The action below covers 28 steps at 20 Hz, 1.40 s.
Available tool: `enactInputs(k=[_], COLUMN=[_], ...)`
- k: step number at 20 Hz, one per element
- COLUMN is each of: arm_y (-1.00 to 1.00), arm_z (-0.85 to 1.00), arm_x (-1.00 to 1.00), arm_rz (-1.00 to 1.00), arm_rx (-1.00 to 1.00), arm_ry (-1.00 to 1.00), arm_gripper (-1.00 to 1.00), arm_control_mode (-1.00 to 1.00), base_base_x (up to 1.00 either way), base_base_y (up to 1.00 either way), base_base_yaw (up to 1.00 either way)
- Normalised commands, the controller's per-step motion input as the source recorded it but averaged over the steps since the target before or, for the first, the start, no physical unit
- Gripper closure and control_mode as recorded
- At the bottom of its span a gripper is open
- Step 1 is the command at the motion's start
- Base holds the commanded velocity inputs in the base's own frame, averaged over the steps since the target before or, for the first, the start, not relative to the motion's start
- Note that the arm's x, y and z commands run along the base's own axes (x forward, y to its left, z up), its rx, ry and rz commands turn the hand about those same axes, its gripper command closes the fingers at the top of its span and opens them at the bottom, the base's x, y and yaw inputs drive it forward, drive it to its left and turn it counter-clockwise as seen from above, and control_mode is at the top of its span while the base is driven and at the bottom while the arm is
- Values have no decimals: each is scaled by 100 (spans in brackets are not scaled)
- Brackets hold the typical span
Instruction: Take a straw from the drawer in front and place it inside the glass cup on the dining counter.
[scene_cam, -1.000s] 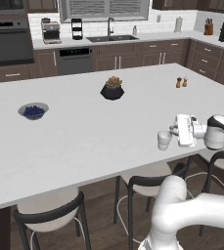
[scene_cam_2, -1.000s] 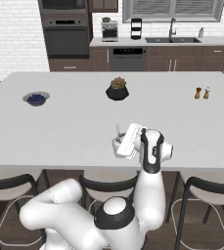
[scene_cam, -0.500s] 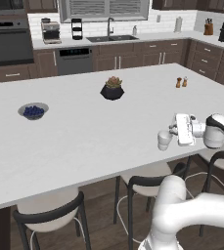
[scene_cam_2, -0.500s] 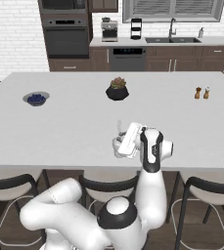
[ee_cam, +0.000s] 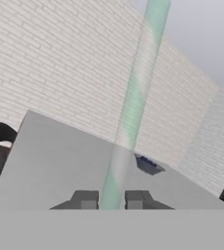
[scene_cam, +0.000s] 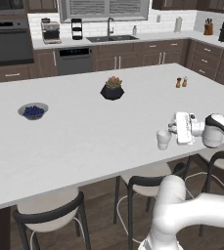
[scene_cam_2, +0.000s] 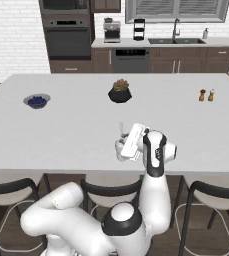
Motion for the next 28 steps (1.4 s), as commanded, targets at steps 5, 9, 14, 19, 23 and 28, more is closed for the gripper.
enactInputs(k=[5, 9, 14, 19, 23, 28], arm_y=[3, 0, -6, -12, 0, 0], arm_z=[0, 0, 0, -1, -5, -1], arm_x=[29, 25, 0, -26, -13, 0], arm_rz=[0, 0, 0, 0, 0, 0], arm_rx=[0, 0, 0, -1, 0, 0], arm_ry=[0, 1, 7, 3, -1, -5], arm_gripper=[100, 100, 100, 100, 100, 100], arm_control_mode=[-100, -100, -100, -100, -100, -100], base_base_x=[0, 0, 0, 0, 0, 0], base_base_y=[0, 0, 0, 0, 0, 0], base_base_yaw=[0, 0, 0, 0, 0, 0])
